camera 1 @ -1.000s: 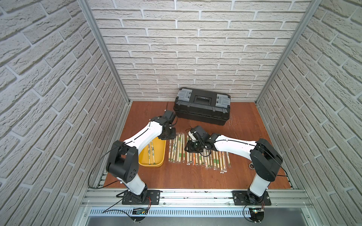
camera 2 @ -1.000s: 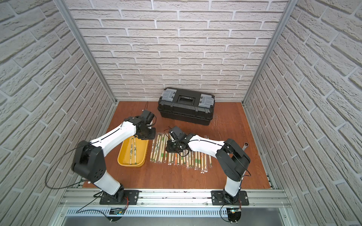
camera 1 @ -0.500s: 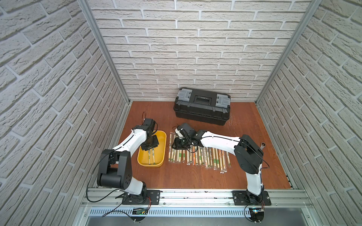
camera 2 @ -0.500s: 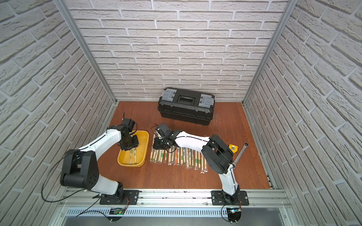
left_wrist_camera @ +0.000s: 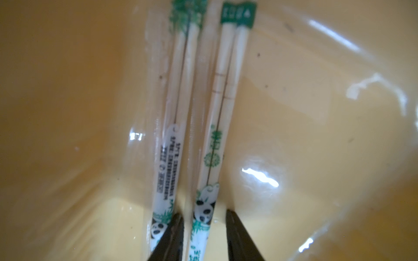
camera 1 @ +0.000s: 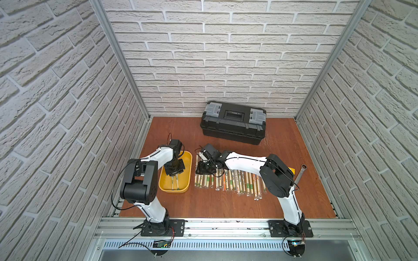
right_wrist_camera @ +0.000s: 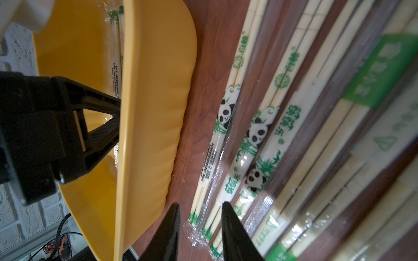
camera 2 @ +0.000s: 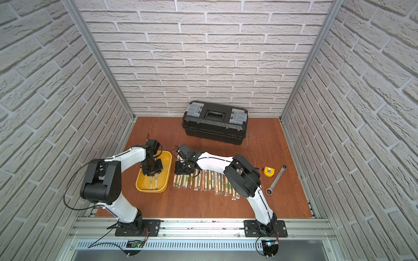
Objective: Take the paired disposable chopsticks out of the storage box
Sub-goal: Pick up the paired disposable chopsticks from the storage box.
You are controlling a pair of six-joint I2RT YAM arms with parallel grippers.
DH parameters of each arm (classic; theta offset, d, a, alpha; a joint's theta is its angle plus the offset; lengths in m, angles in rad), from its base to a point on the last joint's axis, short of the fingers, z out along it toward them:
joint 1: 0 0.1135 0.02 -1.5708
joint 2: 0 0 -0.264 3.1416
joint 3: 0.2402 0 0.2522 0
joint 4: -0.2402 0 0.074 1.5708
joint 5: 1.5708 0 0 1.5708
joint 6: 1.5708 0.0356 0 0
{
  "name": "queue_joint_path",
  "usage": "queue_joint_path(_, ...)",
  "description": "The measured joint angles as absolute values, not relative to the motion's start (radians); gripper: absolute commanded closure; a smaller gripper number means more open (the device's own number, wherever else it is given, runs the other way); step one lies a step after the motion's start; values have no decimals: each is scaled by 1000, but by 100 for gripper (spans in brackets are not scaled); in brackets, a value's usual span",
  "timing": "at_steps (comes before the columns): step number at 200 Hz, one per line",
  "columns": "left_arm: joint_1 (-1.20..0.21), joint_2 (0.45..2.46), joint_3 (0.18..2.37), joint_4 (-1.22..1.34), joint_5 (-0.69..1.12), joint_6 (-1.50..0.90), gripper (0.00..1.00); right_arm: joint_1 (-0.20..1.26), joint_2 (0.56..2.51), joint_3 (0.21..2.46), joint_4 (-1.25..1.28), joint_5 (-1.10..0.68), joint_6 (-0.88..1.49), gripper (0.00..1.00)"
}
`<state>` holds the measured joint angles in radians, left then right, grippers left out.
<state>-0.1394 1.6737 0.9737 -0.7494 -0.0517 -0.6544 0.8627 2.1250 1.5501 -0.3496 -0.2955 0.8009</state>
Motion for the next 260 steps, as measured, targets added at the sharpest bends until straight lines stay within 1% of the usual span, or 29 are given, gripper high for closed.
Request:
queue_joint_path(17, -140, 1679, 975, -747, -46, -657, 75, 863, 2128, 1559, -349, -299, 801, 67)
queue_joint_path(38, -141, 1682, 978, -739, -35, -661, 88, 865, 2136, 1570, -348, -307, 801, 66)
queue_joint_path(60, -141, 1682, 978, -737, -32, -666, 97, 866, 2140, 1571, -349, -313, 802, 67)
queue_joint_path(70, -141, 1682, 978, -737, -32, -667, 100, 867, 2141, 1575, -349, -313, 801, 67)
queue_joint_path(144, -140, 1642, 989, -773, -44, -663, 100, 873, 2159, 1608, -349, -321, 809, 66)
queue_joint_path(209, -142, 1512, 1106, -865, -49, -624, 100, 881, 2218, 1679, -350, -340, 817, 67)
queue_joint_path(233, -158, 1483, 1150, -893, -49, -606, 100, 882, 2220, 1685, -352, -342, 820, 67)
queue_joint_path(260, -220, 1475, 1192, -914, -49, -590, 100, 881, 2218, 1682, -352, -342, 819, 67)
